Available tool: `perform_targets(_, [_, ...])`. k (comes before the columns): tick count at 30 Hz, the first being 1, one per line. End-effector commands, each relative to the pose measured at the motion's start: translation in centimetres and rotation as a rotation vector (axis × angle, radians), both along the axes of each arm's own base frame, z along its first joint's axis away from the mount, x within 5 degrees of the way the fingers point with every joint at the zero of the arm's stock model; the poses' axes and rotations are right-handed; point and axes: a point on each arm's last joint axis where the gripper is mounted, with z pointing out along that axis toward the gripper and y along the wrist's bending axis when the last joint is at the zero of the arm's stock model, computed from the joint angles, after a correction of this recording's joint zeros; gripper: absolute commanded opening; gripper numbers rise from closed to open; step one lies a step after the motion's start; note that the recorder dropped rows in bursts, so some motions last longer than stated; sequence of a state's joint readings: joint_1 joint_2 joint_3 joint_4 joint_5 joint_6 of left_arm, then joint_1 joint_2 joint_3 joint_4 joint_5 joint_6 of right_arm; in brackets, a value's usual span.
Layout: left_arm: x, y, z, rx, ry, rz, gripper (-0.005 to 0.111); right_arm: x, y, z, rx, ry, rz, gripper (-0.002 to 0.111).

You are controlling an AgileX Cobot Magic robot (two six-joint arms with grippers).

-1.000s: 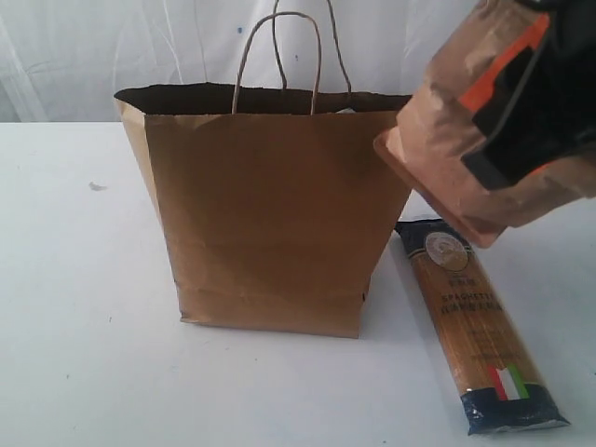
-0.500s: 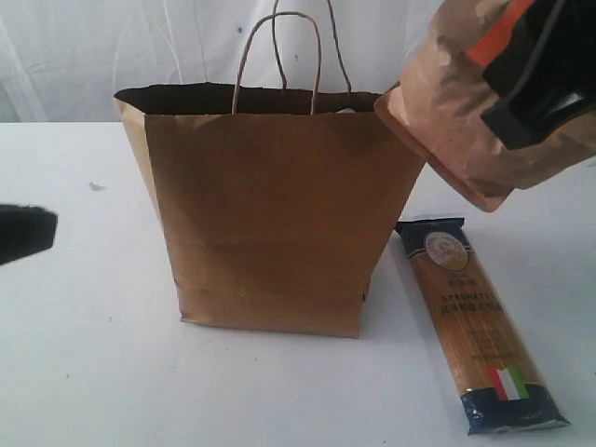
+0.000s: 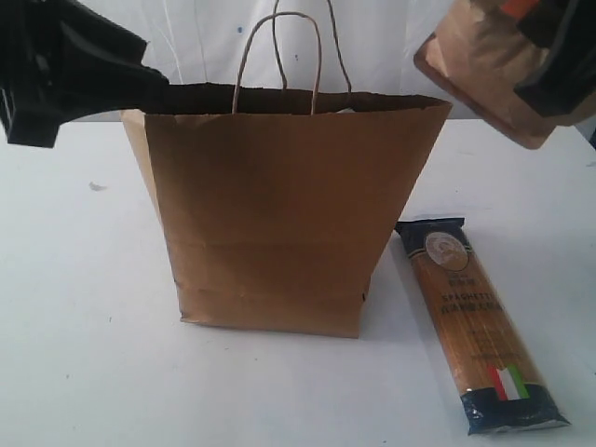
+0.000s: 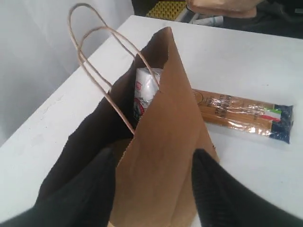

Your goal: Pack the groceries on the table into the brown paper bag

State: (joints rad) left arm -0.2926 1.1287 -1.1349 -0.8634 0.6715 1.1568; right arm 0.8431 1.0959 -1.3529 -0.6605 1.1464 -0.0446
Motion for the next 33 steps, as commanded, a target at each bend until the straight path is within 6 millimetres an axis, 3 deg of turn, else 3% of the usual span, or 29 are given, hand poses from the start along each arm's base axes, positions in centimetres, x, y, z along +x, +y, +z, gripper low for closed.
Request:
perform_targets(1, [1.2, -0.7, -0.9, 0.045, -0.034, -0.091, 0.038, 0.7, -0.1, 1.2, -0.002, -0.118, 0.014, 0.0])
perform_targets(6, [2.0, -0.8, -0.6, 0.037, -0.134, -0.075, 0.0, 1.7, 0.0, 1.0, 0.001, -0.129, 0.003, 0.0])
perform_targets(12, [3.4, -0.4, -0.4, 0.047, -0.221, 0.027, 0.0, 2.2, 0.5, 1.0, 0.011, -0.151, 0.022, 0.0])
perform_targets(20, [5.7, -1.3, -3.3, 0.104, -0.151, -0.017, 0.0, 2.8, 1.4, 0.9, -0.016, -0.184, 0.081, 0.0])
perform_targets(33, [4.1, -3.4, -4.3, 0.192, -0.156, -0.204, 0.0, 4.4, 3.7, 2.3, 0.019, -0.255, 0.163, 0.0])
